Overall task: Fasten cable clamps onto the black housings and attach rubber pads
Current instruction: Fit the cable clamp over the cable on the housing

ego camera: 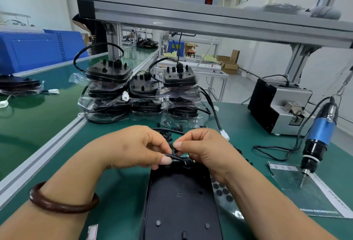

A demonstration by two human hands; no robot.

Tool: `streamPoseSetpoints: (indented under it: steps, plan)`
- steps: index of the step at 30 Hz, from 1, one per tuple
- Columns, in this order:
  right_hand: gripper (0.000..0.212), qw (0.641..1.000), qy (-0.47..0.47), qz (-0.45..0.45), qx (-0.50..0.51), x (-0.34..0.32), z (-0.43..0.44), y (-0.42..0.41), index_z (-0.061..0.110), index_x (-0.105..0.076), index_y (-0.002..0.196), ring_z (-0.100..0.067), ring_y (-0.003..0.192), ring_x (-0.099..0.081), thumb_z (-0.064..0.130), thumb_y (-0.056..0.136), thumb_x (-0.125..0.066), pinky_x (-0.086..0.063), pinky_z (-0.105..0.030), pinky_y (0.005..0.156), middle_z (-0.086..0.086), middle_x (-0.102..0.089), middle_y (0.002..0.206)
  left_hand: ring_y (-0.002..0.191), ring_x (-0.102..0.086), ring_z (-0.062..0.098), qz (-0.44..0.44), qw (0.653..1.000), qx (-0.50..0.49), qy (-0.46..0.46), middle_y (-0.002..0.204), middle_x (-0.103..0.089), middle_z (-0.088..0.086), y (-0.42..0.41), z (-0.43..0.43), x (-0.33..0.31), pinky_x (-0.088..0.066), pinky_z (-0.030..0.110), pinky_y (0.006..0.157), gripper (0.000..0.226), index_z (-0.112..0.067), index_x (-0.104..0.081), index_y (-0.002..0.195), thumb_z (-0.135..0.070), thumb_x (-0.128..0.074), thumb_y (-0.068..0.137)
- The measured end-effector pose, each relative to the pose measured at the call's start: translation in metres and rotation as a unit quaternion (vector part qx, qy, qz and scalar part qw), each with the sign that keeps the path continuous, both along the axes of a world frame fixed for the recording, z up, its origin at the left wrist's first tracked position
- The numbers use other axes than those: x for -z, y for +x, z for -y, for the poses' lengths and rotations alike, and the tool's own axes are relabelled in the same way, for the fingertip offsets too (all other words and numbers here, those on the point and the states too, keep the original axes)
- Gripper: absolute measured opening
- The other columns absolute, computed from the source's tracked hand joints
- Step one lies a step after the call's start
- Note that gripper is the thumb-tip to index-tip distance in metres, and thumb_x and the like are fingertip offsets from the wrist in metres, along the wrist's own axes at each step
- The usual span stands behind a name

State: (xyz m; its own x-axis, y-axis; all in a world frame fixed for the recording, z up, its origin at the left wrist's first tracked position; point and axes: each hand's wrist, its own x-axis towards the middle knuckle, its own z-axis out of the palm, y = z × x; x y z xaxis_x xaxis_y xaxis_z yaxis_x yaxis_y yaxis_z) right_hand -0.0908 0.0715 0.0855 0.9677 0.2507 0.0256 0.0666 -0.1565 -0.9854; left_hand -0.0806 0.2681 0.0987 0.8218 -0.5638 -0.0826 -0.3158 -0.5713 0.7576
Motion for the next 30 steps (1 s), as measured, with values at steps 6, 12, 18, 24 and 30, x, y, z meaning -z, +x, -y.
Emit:
streamPoseSetpoints:
  steps: [6, 12, 18, 24, 30]
  plan:
    - [0.024, 1.000, -0.002, 0.001, 0.004, 0.000, -0.001, 0.000, 0.016, -0.068, 0.057, -0.003, 0.047, -0.047, 0.005, 0.078, -0.072, -0.036, -0.012, 0.047, -0.002, -0.067, 0.063, 0.069, -0.067, 0.007, -0.016, 0.999, -0.014, -0.028, 0.073, -0.070, -0.002, 0.001, 0.000, 0.002, -0.053, 0.024, 0.069, 0.005, -0.027, -0.073, 0.087, -0.026, -0.073, 0.082]
    - [0.036, 1.000, 0.021, -0.018, -0.006, -0.003, -0.001, 0.001, 0.019, -0.065, 0.048, -0.004, 0.044, -0.043, 0.000, 0.079, -0.067, -0.031, -0.011, 0.040, -0.005, -0.065, 0.061, 0.069, -0.068, 0.008, -0.022, 0.999, -0.018, -0.040, 0.073, -0.068, -0.003, 0.002, 0.000, 0.005, -0.053, 0.025, 0.068, 0.006, -0.028, -0.072, 0.087, -0.024, -0.071, 0.083]
    - [0.037, 0.997, 0.045, -0.018, -0.052, -0.004, 0.005, 0.001, 0.017, -0.065, 0.051, 0.001, 0.040, -0.047, -0.004, 0.082, -0.065, -0.032, -0.010, 0.041, -0.003, -0.065, 0.058, 0.072, -0.069, 0.013, 0.008, 1.000, -0.010, -0.018, 0.076, -0.070, 0.004, 0.001, 0.001, 0.003, -0.053, 0.029, 0.070, 0.008, -0.034, -0.068, 0.089, -0.027, -0.069, 0.086]
    - [0.037, 0.998, -0.004, 0.016, -0.058, -0.002, 0.006, 0.002, 0.020, -0.064, 0.051, 0.001, 0.042, -0.046, 0.000, 0.082, -0.067, -0.034, -0.010, 0.043, 0.001, -0.064, 0.060, 0.067, -0.070, 0.014, 0.059, 0.998, -0.006, 0.017, 0.076, -0.066, 0.006, -0.004, 0.005, 0.000, -0.054, 0.035, 0.069, 0.008, -0.033, -0.062, 0.087, -0.026, -0.064, 0.089]
    - [0.021, 0.992, -0.079, 0.084, -0.059, 0.000, 0.010, 0.000, 0.019, -0.068, 0.065, 0.001, 0.051, -0.050, 0.009, 0.082, -0.074, -0.039, -0.011, 0.054, 0.010, -0.062, 0.057, 0.063, -0.069, 0.008, 0.089, 0.995, -0.004, 0.054, 0.075, -0.065, -0.002, -0.007, 0.008, -0.001, -0.052, 0.026, 0.066, 0.005, -0.028, -0.058, 0.088, -0.025, -0.059, 0.092]
